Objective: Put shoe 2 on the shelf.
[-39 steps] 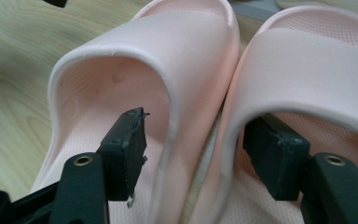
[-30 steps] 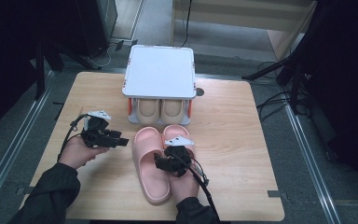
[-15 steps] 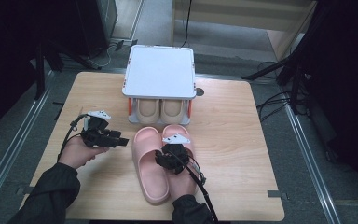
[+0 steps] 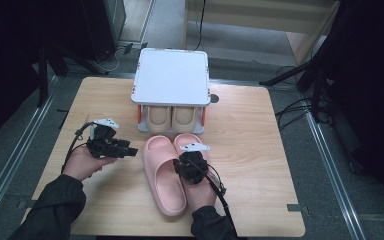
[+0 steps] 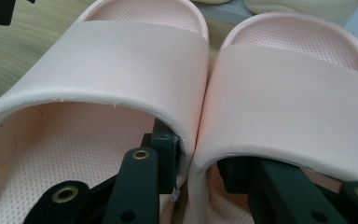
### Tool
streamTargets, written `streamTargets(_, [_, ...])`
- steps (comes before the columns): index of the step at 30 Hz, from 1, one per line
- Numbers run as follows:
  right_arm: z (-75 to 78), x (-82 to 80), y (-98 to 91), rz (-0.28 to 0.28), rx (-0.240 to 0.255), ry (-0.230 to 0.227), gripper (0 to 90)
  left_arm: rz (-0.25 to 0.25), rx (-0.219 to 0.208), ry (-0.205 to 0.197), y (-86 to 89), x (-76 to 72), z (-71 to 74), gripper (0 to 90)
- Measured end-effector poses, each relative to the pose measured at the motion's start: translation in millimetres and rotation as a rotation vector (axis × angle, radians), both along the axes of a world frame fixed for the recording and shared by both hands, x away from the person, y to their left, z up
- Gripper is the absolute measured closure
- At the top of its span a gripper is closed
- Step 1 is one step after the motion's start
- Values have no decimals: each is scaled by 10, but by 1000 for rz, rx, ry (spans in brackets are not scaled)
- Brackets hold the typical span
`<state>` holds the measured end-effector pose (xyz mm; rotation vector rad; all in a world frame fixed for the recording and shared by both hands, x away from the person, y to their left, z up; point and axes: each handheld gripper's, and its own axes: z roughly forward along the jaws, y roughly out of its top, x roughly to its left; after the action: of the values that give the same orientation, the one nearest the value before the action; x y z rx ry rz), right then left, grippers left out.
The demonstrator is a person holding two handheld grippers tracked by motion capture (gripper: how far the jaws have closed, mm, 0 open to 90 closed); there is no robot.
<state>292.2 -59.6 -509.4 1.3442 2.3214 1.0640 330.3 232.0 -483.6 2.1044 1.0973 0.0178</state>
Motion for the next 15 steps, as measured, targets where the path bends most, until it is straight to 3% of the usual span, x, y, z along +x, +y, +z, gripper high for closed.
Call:
streamTargets(5, [23, 20, -80, 32, 8, 26, 743, 2, -5, -3, 11, 3, -3, 444])
streamTargets(10, [58, 6, -155, 67, -15, 27, 752, 4, -5, -6, 18, 1, 1, 445])
streamTargets(15, [104, -21, -250, 164, -10, 11, 752, 4, -8, -7, 35, 3, 2, 445])
